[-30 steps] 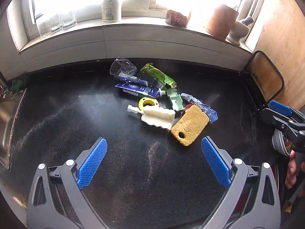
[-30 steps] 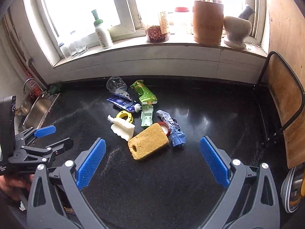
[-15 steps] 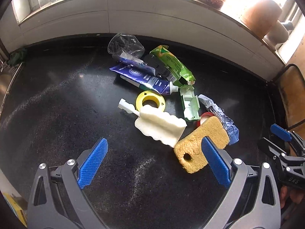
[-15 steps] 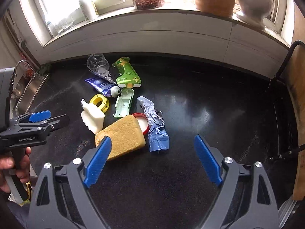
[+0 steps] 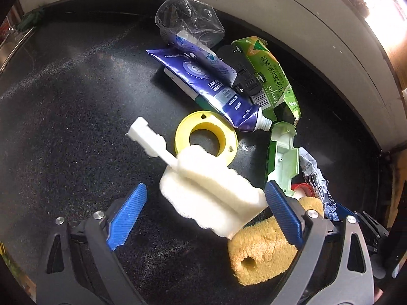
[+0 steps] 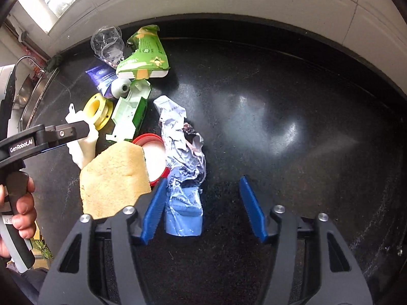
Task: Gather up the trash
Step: 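Grasp the white foam piece with the left tool while the right tool grasps the blue foil wrapper, then carry both items over the black bin and open both tools to drop them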
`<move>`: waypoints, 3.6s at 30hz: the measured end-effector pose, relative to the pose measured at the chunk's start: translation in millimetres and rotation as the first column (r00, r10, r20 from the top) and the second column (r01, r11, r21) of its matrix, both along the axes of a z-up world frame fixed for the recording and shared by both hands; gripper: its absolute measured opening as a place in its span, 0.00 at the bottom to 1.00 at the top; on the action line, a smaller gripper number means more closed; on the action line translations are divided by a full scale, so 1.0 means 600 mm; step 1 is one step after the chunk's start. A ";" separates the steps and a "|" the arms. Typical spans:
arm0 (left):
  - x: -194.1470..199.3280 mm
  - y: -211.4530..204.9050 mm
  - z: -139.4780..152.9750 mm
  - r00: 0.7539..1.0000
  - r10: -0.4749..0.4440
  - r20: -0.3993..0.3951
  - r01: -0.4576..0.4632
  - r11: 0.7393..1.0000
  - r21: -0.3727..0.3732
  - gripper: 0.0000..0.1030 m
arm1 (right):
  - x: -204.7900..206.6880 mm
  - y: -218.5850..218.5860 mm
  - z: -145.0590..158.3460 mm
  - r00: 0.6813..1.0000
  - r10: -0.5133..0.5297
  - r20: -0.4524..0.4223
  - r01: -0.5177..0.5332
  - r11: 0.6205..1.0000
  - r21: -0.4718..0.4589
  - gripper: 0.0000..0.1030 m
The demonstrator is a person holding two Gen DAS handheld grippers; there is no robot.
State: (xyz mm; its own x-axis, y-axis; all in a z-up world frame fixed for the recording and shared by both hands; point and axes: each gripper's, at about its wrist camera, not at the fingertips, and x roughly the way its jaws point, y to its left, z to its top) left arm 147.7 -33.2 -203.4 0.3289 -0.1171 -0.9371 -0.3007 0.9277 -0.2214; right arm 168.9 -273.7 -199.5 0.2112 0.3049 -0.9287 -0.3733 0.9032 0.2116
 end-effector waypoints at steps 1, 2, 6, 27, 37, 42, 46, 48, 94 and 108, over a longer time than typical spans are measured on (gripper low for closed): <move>0.002 -0.001 -0.001 1.000 -0.005 0.002 0.005 1.000 -0.006 0.76 | 0.002 0.000 -0.002 1.000 0.006 -0.006 -0.006 1.000 -0.001 0.32; 0.005 -0.002 -0.003 1.000 -0.008 -0.001 0.008 1.000 -0.003 0.74 | 0.003 0.000 -0.003 1.000 0.012 -0.009 -0.012 1.000 0.006 0.29; 0.004 0.002 0.003 1.000 -0.013 0.003 0.013 1.000 -0.021 0.54 | 0.002 0.001 -0.003 1.000 0.014 -0.010 -0.014 1.000 0.019 0.24; -0.138 0.039 0.145 0.979 -0.161 0.124 0.151 0.985 0.087 0.26 | -0.126 0.018 0.165 0.978 -0.085 0.190 0.073 0.995 0.071 0.23; -0.191 0.064 0.175 0.970 -0.182 0.163 0.160 0.977 0.140 0.26 | -0.167 0.056 0.196 0.969 -0.079 0.235 0.065 0.996 0.066 0.23; -0.228 0.100 0.208 0.961 -0.176 0.213 0.131 0.969 0.210 0.26 | -0.184 0.122 0.228 0.961 0.004 0.276 -0.025 0.997 0.072 0.23; -0.275 0.157 0.234 0.961 -0.128 0.245 0.062 0.964 0.259 0.26 | -0.199 0.215 0.255 0.945 0.118 0.305 -0.151 0.985 0.087 0.23; -0.305 0.194 0.245 0.963 -0.090 0.255 0.015 0.960 0.280 0.26 | -0.208 0.269 0.266 0.931 0.184 0.316 -0.224 0.970 0.094 0.23; -0.826 0.734 -0.166 0.767 0.639 0.052 -0.640 0.768 0.008 0.31 | -0.652 1.076 -0.069 0.464 0.880 -0.098 -0.882 0.469 0.034 0.23; -0.851 0.733 -0.155 0.745 0.665 0.054 -0.667 0.744 0.049 0.81 | -0.629 1.073 -0.048 0.489 0.868 -0.085 -0.866 0.495 0.072 0.78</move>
State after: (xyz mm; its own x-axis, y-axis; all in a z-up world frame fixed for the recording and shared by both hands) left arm -363.1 406.7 -296.4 0.3302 0.1990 -0.9227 -0.8410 0.5058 -0.1919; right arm -208.7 370.4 -228.0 -0.2580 0.2988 -0.9188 -0.9426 0.1309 0.3073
